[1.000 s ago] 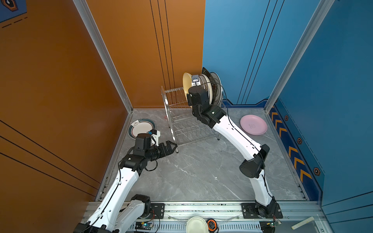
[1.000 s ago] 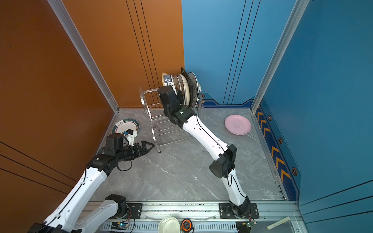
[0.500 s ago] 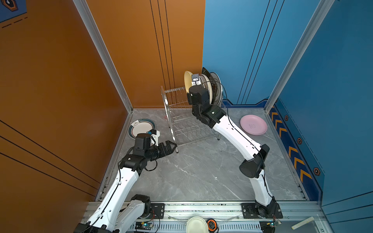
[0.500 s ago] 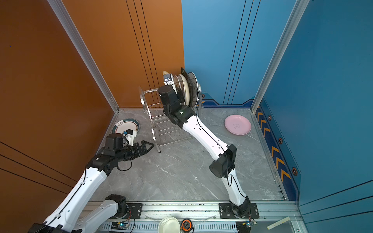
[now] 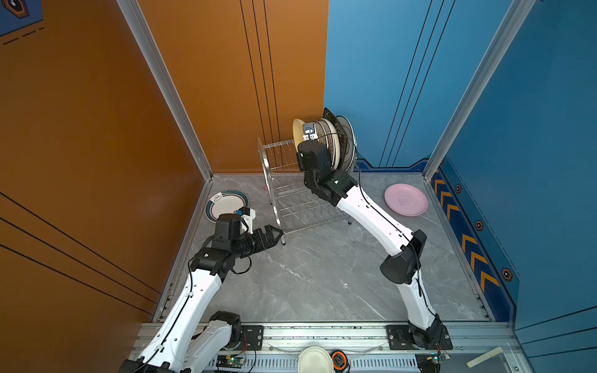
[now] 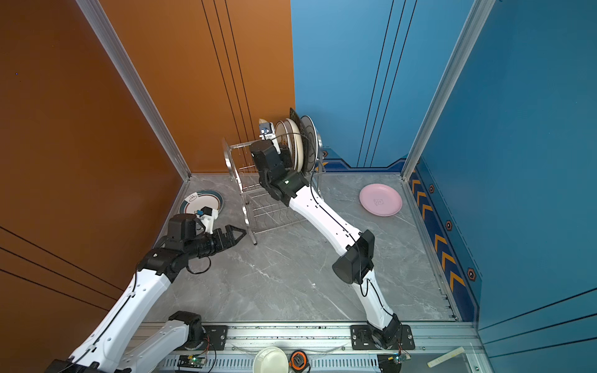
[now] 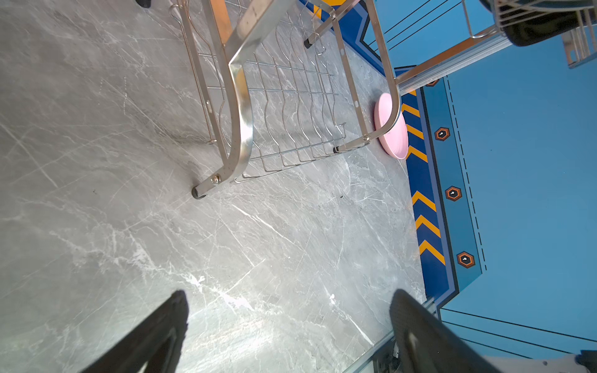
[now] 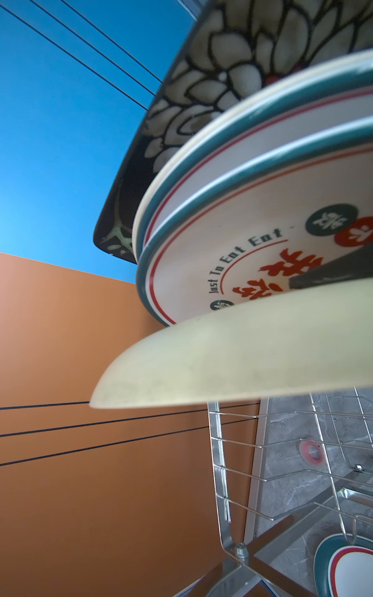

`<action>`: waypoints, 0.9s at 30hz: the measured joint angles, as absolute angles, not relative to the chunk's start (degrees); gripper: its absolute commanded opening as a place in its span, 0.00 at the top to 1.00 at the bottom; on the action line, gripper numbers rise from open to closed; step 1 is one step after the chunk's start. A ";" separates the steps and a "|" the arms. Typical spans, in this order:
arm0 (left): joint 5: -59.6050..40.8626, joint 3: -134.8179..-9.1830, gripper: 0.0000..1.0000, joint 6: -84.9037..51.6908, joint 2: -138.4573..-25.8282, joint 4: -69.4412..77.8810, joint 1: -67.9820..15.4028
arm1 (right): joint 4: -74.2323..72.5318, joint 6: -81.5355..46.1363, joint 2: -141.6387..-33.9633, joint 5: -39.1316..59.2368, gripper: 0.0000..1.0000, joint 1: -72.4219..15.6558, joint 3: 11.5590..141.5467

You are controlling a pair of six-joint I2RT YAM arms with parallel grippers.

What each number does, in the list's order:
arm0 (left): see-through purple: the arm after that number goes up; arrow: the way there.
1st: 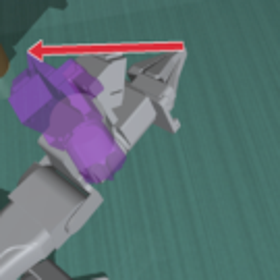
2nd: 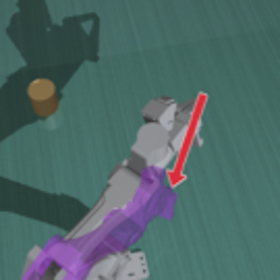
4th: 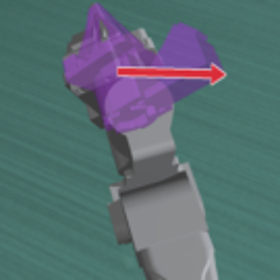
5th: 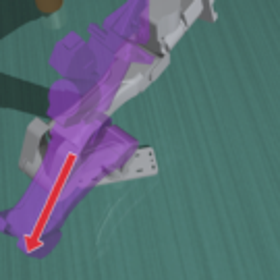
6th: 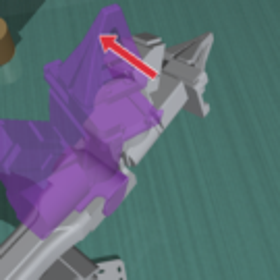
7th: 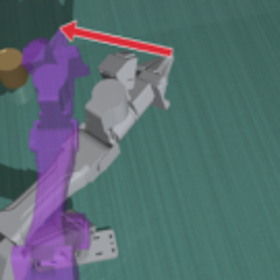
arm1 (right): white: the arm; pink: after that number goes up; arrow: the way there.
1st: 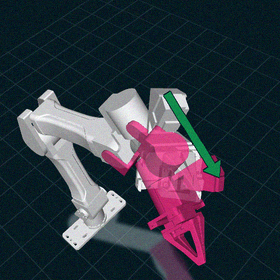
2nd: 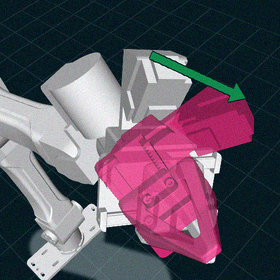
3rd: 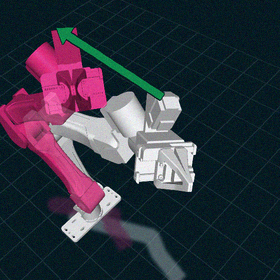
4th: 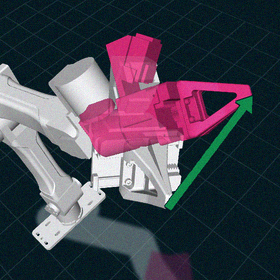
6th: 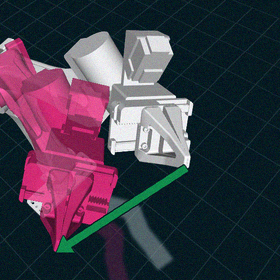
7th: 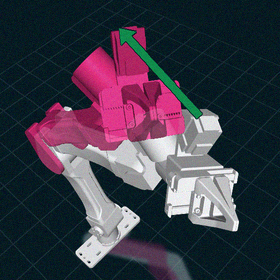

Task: Load the plates into the dish rack
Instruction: 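Lower the yellow plate into the rack slot beside the printed plate with the right gripper, then open the right gripper and lift it off the yellow plate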

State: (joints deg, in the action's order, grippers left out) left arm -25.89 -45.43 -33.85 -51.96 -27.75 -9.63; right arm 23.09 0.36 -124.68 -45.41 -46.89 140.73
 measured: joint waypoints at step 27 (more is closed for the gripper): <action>-25.89 -45.43 0.02 -33.87 -50.94 -27.94 -9.65 | 25.36 -0.34 -113.78 -45.01 0.37 -50.00 133.40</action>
